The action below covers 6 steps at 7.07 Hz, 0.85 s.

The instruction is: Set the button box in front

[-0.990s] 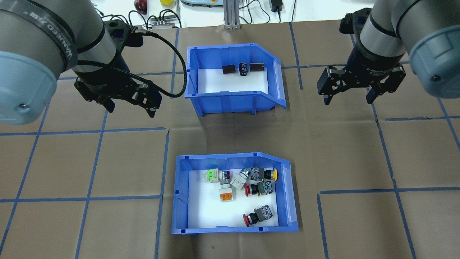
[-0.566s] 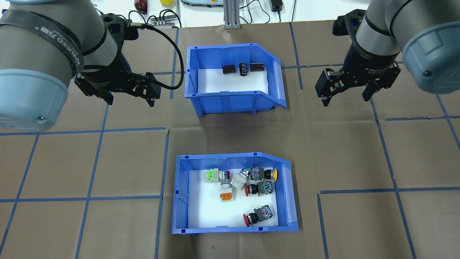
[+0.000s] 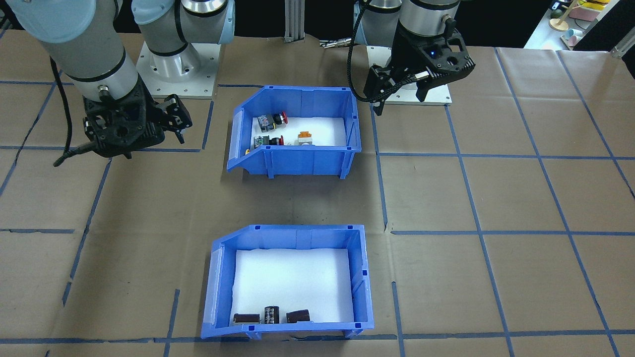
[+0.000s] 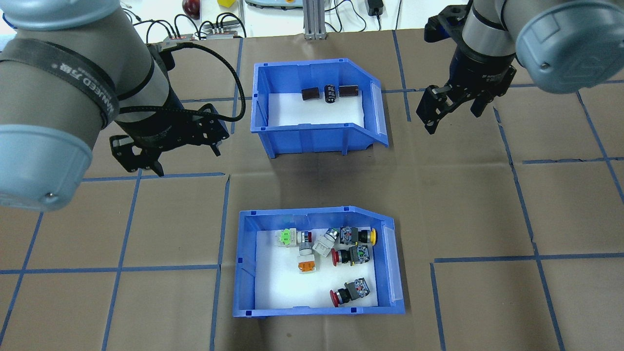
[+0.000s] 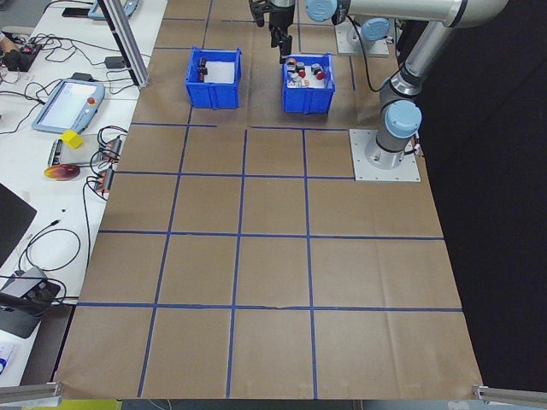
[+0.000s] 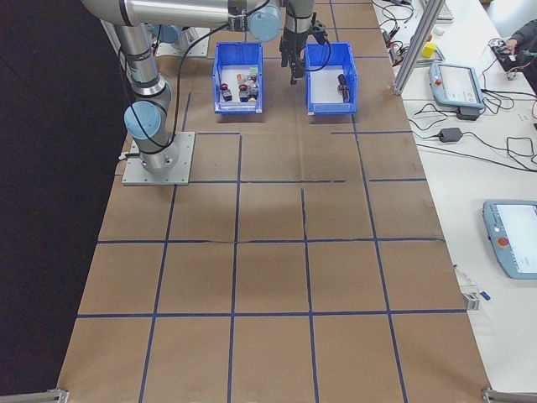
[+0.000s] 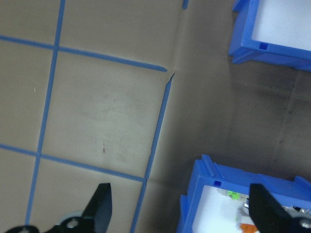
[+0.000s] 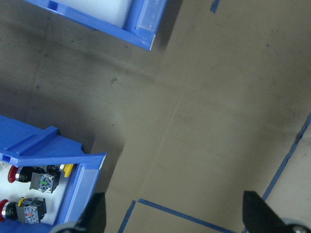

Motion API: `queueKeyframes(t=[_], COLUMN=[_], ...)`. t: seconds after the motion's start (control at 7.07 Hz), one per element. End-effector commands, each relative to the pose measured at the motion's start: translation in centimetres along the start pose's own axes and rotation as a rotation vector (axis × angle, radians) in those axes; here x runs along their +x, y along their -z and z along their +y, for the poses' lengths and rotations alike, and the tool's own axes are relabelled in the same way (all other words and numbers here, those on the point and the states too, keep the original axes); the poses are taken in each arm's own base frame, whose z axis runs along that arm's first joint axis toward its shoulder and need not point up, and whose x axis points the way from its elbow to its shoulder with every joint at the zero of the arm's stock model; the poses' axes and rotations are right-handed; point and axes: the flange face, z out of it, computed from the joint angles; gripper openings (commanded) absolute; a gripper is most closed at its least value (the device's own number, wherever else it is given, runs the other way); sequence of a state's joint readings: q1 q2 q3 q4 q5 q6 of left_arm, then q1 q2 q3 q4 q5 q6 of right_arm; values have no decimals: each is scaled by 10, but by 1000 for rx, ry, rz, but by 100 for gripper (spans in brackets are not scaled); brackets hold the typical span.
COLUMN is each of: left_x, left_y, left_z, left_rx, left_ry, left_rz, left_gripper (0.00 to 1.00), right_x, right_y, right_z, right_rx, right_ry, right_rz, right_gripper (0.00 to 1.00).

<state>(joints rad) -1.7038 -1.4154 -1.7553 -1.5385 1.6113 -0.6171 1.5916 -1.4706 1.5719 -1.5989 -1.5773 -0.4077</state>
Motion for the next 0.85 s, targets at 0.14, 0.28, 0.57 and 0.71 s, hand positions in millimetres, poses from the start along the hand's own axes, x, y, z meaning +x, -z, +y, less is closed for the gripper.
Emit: queueKeyframes(t=[0.14,0.28,0.57,0.71], left_x=[-19,-19,2,3], left_y=[-31,-53,-95,-114], left_z=[93,131,192,215], left_rx=[-165,-173,-138,-134], left_ry=[654,770,946,949], left_rz=[-40,-81,-45,-33], left_gripper=[99,99,99,99], right_x=[-51,-85,-160,-184], right_y=[-24,-36,-57,-66], right_z=[-89,-124,-177,-201], right_rx=[30,32,41,40], right_ry=[437,607,812,865], right_rz=[41,47,65,88], right_gripper=[100,100,100,100])
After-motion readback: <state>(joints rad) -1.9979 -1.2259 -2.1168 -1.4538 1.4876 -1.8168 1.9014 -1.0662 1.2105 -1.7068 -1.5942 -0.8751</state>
